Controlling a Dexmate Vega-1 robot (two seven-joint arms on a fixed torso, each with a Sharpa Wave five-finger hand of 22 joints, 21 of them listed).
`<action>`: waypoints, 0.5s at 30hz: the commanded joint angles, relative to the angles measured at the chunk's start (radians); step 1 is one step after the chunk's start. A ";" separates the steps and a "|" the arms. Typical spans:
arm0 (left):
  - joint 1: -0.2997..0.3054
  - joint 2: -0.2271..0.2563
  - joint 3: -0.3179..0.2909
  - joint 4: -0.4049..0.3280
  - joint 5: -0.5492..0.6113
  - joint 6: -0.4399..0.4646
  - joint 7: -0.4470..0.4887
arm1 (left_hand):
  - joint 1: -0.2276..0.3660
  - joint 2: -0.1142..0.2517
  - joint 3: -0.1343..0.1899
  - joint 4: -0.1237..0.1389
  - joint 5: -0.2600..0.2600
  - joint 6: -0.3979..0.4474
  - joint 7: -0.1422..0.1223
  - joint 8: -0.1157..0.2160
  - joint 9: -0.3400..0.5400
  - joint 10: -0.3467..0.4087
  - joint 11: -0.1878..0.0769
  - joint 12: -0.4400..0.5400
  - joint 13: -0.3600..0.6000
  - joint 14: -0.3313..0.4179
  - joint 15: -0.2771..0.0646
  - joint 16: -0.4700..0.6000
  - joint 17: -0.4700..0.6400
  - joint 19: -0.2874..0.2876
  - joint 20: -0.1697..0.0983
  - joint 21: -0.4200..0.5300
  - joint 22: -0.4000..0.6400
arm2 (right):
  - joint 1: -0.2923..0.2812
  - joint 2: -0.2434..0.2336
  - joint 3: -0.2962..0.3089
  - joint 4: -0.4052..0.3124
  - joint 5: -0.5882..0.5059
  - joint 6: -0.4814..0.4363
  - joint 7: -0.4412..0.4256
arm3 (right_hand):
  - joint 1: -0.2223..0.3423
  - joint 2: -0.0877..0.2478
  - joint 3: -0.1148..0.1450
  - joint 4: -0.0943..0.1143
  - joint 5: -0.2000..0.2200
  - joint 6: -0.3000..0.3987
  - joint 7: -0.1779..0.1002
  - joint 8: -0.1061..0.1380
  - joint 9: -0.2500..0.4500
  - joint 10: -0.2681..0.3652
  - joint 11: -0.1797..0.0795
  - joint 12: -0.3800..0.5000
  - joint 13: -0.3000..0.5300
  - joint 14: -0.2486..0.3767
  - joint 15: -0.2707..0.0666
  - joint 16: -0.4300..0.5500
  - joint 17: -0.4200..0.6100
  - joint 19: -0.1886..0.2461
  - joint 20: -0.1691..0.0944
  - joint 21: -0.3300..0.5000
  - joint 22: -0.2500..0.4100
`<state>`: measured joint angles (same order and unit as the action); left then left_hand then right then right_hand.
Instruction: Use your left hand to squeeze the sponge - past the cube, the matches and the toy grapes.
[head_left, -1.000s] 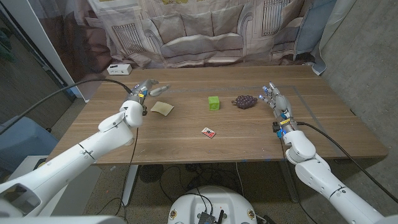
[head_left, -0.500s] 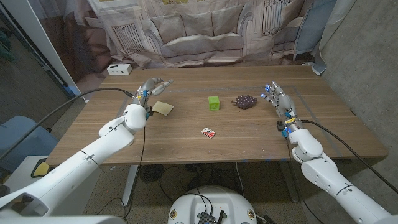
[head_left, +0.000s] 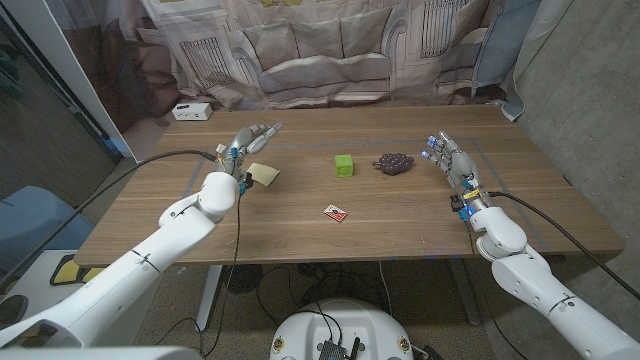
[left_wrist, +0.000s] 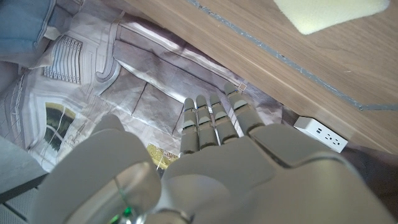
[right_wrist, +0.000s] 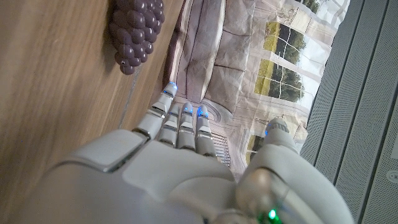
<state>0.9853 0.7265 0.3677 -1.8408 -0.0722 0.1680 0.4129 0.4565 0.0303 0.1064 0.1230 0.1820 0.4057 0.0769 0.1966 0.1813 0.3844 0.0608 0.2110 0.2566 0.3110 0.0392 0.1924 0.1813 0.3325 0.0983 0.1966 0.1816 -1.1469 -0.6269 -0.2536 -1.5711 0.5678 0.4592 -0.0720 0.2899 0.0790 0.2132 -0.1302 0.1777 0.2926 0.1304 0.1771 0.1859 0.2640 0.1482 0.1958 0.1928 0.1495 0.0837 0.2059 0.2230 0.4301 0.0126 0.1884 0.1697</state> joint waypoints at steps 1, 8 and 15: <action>0.059 -0.024 -0.053 0.039 -0.088 -0.188 0.007 | -0.004 0.006 -0.006 0.001 0.009 0.005 0.008 0.003 0.003 0.011 0.001 0.006 0.001 0.008 0.004 0.003 0.002 0.005 0.010 0.004 0.000 | 0.012 0.003 -0.012 -0.022 -0.051 -0.026 -0.047 | 0.002 -0.008 -0.005 -0.003 -0.001 -0.005 -0.002 0.003 0.003 -0.006 0.003 -0.003 0.003 -0.002 0.005 0.001 0.003 0.000 0.000 -0.001 0.003; 0.098 -0.051 -0.062 0.076 -0.128 -0.331 -0.014 | -0.006 0.009 -0.005 0.000 0.009 -0.002 0.012 -0.001 0.003 0.004 0.006 0.003 -0.003 -0.002 0.011 -0.002 0.001 0.000 0.012 0.002 0.000 | 0.038 0.038 -0.037 0.017 -0.083 0.000 -0.060 | -0.001 -0.011 -0.007 -0.002 -0.001 -0.007 0.001 0.005 0.002 -0.009 0.004 -0.003 0.003 -0.006 0.006 0.000 0.003 -0.002 0.000 -0.001 0.003; 0.112 -0.062 -0.065 0.088 -0.175 -0.383 -0.060 | -0.007 0.012 -0.005 -0.001 0.009 -0.009 0.012 -0.005 0.003 -0.005 0.008 -0.001 -0.006 -0.009 0.013 -0.005 0.001 -0.005 0.013 0.001 0.000 | 0.047 0.033 -0.042 0.015 -0.098 -0.001 -0.060 | -0.003 -0.014 -0.009 -0.002 -0.002 -0.008 0.003 0.006 0.002 -0.009 0.006 -0.003 0.003 -0.006 0.008 0.000 0.003 -0.005 0.001 -0.001 0.003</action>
<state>1.0644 0.6880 0.3156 -1.7824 -0.1771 -0.0958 0.4009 0.4513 0.0357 0.1064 0.1229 0.1820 0.3981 0.0844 0.1965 0.1813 0.3822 0.0628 0.2110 0.2506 0.3020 0.0481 0.1917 0.1814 0.3327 0.1088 0.1966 0.1817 -1.1186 -0.6014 -0.2801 -1.5661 0.5020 0.4511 -0.1211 0.2859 0.0750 0.2093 -0.1342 0.1777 0.2872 0.1358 0.1771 0.1860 0.2568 0.1556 0.1958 0.1928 0.1441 0.0892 0.2059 0.2231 0.4303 0.0126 0.1885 0.1698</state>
